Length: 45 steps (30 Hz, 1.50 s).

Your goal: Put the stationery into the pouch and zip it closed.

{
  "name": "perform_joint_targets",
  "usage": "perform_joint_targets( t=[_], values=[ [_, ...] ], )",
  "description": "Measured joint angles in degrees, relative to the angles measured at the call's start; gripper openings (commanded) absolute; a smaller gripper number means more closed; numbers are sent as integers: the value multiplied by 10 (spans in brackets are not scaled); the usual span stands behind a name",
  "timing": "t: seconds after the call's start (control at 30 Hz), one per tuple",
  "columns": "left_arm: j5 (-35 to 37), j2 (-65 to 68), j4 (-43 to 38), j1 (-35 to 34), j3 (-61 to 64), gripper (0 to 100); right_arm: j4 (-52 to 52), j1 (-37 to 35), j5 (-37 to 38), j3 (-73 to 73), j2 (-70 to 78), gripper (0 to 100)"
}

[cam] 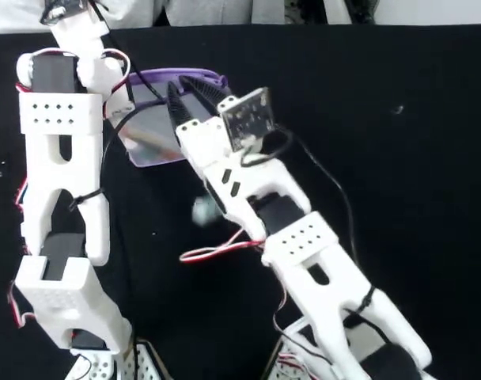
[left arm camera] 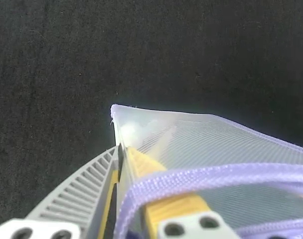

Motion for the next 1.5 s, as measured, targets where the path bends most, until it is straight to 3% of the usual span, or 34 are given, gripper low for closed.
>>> perform_joint_targets(
  t=[0.17, 0.4, 0.7, 0.97, 1.23, 1.5],
  values=[
    [0, 1, 0, -6, 0, 29, 98, 14, 0, -46, -18, 135],
    [1, 5, -4, -47, 0, 29, 327, 18, 0, -84, -105, 141],
    [2, 5, -14, -80, 0, 29, 576, 18, 5, -84, -69, 142],
    [2, 5, -14, -81, 0, 29, 753, 22, 233, -84, -29, 142],
    [1, 5, -15, -81, 0, 29, 784, 17, 484, 33, -29, 142],
    [-18, 10, -49, -114, 2, 29, 762, -81, 530, 98, -24, 142]
  ],
)
